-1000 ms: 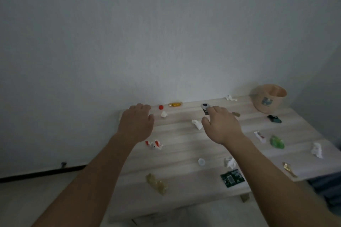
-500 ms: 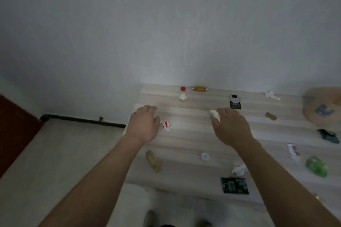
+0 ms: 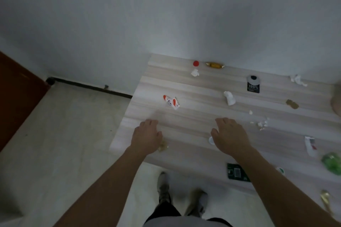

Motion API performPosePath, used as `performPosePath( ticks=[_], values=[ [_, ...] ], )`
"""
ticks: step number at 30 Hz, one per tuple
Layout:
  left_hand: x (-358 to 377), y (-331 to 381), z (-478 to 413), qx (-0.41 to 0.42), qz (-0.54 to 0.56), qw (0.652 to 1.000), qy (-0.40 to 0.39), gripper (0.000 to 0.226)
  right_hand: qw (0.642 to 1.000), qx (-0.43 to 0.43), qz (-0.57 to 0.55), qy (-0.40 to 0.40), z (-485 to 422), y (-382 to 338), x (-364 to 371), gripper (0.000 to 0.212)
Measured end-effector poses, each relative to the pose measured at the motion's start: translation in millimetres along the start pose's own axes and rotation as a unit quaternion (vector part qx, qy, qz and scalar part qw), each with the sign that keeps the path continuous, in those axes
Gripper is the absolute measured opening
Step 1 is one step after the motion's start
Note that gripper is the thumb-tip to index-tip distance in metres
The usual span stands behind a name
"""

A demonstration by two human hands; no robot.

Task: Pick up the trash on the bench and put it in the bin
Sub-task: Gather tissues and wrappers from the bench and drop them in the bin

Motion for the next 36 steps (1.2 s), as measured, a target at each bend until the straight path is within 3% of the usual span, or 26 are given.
performPosePath(
  ticks=[9, 13, 18, 26, 36],
  values=[
    [68.5, -30.5, -26.1, 0.052, -0.023, 0.99, -0.128, 0.078, 0.998, 0.041, 0.014, -0.044, -7.1, -5.9, 42.9, 0.043],
    [79.2, -35.1, -31.2, 0.088, -0.076, 0.986, -0.119, 0.068, 0.997, 0.057, 0.01, -0.053, -5.0, -8.9, 55.1, 0.043],
    [77.4, -36.4, -39.7, 0.092, -0.043, 0.991, -0.09, 0.051, 0.995, 0.079, 0.006, -0.052, -1.9, -9.4, 60.8, 0.042],
    [85.7, -30.5, -46.7, 0.119, 0.007, 0.984, -0.134, 0.022, 0.993, 0.107, 0.005, -0.046, 6.4, -8.7, 66.7, 0.038],
    [64.3, -17.7, -55.7, 0.166, 0.057, 0.977, -0.118, 0.01, 0.987, 0.148, -0.007, -0.069, 22.1, 0.4, 81.2, 0.048]
  ],
)
Point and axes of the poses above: each hand's wrist, its own z-axis away from the middle knuckle, its own x-axis out of the palm, y = z × x, the point moved 8 cm from there along -z, towards the middle knuckle, and after that the axes turned 3 degrees about z, right-handed, at the moved point
